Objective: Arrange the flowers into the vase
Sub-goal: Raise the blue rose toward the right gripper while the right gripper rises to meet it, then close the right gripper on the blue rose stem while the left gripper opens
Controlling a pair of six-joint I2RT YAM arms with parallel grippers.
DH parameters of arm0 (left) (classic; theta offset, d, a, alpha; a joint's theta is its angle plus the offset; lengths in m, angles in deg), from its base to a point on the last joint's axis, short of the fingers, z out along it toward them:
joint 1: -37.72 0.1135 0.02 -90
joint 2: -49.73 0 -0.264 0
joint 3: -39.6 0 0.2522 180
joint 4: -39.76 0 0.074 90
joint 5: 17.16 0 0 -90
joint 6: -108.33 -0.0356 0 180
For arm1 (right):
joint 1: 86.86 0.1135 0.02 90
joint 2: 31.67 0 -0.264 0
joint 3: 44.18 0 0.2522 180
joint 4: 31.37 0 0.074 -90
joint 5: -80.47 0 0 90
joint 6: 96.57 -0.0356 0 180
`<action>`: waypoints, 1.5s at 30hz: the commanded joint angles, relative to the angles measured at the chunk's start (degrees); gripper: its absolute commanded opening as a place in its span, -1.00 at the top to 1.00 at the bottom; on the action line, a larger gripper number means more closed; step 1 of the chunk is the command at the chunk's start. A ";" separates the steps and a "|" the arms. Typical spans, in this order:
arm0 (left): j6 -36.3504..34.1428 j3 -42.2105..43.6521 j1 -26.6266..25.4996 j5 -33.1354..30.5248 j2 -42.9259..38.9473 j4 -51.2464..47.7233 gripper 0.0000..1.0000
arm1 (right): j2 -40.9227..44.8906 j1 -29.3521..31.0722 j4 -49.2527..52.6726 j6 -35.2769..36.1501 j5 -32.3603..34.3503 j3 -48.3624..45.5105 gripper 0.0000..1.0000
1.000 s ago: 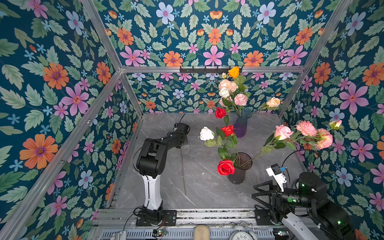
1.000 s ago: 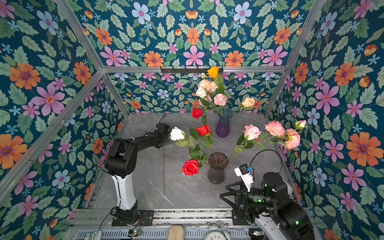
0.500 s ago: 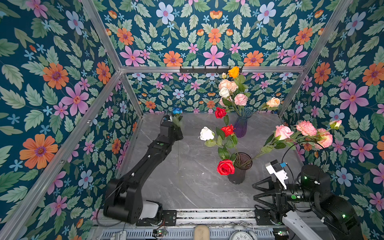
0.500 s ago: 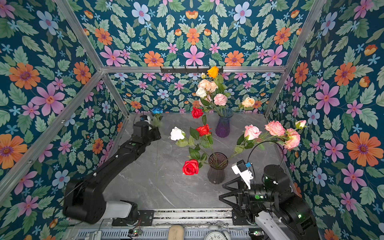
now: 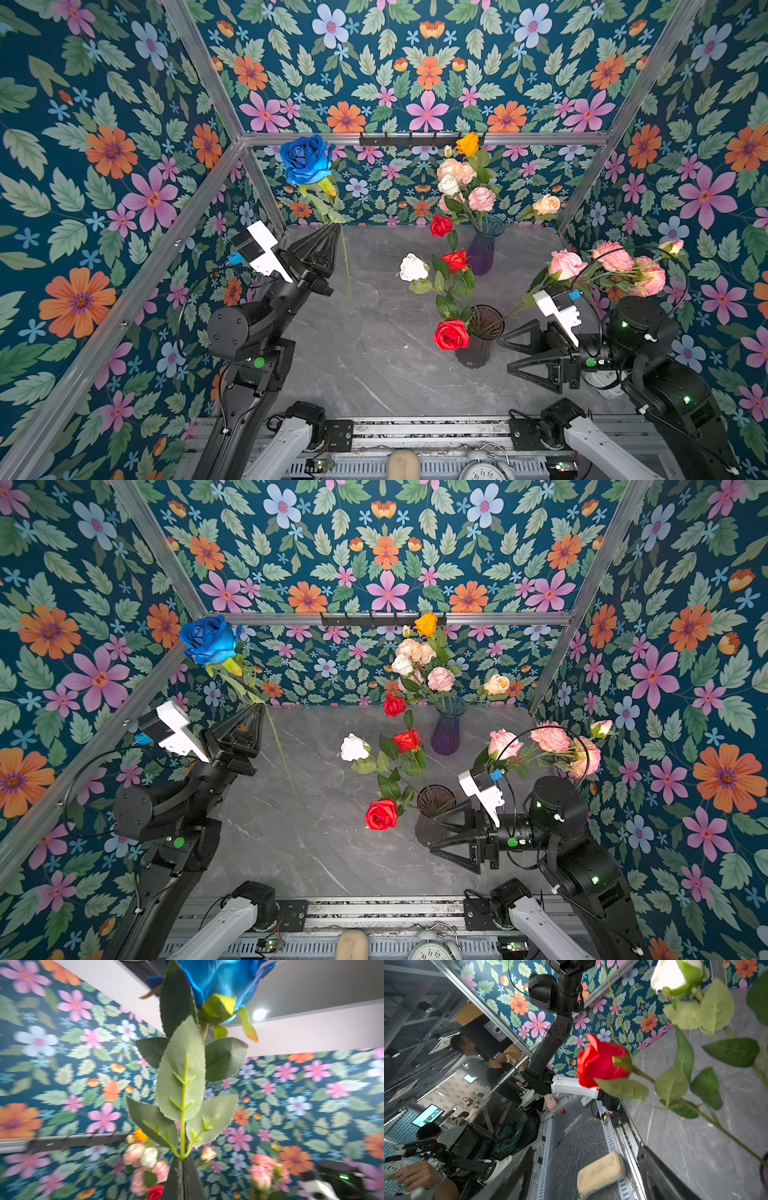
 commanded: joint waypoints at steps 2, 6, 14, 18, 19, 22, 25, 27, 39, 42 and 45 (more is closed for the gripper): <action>21.27 0.26 -1.67 7.10 4.49 25.42 1.00 | -2.61 0.03 -20.98 -8.04 -5.97 2.27 -0.59; 13.44 -8.17 -12.62 6.87 10.40 18.95 1.00 | -9.90 0.10 -19.79 -7.86 -6.79 10.92 -0.31; -3.94 -26.54 -32.38 3.88 23.88 1.87 1.00 | -19.07 0.10 -14.64 -1.05 0.54 22.85 -0.23; -4.56 -30.02 -33.67 4.98 28.36 0.33 1.00 | -24.64 0.06 -16.22 1.39 -0.81 28.73 0.02; -5.07 -30.11 -33.90 4.88 28.91 -0.04 1.00 | -26.10 0.14 -17.93 0.47 -1.95 29.88 0.12; -5.59 -29.92 -34.03 4.59 29.91 -0.51 1.00 | -29.09 0.06 -22.49 -3.00 -3.96 32.76 0.30; -5.09 -29.51 -34.12 4.59 30.30 0.41 1.00 | -31.06 0.06 -21.41 -2.25 -3.21 35.63 0.31; -4.72 -29.50 -34.12 4.43 30.51 0.94 1.00 | -32.13 0.08 -20.96 -1.55 -2.75 36.45 0.32; -3.83 -30.11 -34.12 5.21 32.39 1.56 1.00 | -35.30 1.45 -31.70 -7.94 -6.50 34.97 0.62; -3.92 -30.07 -34.12 5.30 32.70 1.56 1.00 | -35.29 1.44 -31.96 -8.05 -6.76 34.81 0.85; -4.10 -29.71 -34.12 5.29 32.41 1.48 1.00 | -34.99 1.42 -31.56 -7.69 -6.53 34.36 1.00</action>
